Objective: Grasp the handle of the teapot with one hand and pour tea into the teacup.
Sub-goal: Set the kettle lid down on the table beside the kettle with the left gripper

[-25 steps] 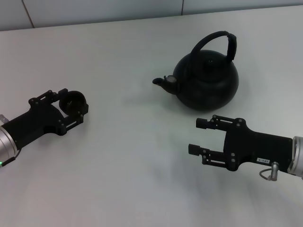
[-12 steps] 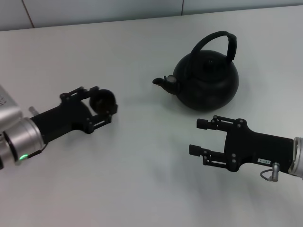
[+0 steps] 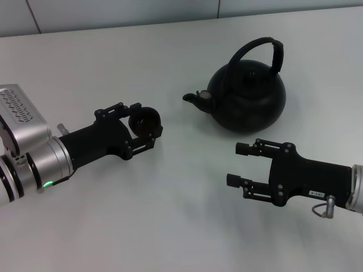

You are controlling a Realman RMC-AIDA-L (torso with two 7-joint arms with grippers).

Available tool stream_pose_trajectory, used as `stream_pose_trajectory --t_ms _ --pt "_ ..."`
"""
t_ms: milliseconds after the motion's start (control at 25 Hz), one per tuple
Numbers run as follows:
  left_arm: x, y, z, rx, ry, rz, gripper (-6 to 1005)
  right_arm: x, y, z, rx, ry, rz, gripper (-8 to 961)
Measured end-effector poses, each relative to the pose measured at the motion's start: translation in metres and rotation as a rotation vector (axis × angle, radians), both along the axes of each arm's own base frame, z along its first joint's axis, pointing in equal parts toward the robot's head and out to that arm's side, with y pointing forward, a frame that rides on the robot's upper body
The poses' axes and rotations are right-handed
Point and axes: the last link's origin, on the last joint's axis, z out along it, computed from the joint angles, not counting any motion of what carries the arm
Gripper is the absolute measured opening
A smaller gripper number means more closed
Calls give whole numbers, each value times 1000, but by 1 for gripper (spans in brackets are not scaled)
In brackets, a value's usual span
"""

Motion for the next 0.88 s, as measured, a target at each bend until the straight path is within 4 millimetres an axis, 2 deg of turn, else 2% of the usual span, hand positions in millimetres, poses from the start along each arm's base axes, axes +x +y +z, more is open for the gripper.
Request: stream_pose_trajectory --t_ms 400,640,880 --pt "0 2 -1 3 11 2 711 -1 2 0 1 -6 6 686" --pt "-3 0 -15 21 93 -14 714 -1 3 0 1 -8 6 687" --pt "-4 0 -19 30 120 -11 716 -1 3 0 1 -6 5 687"
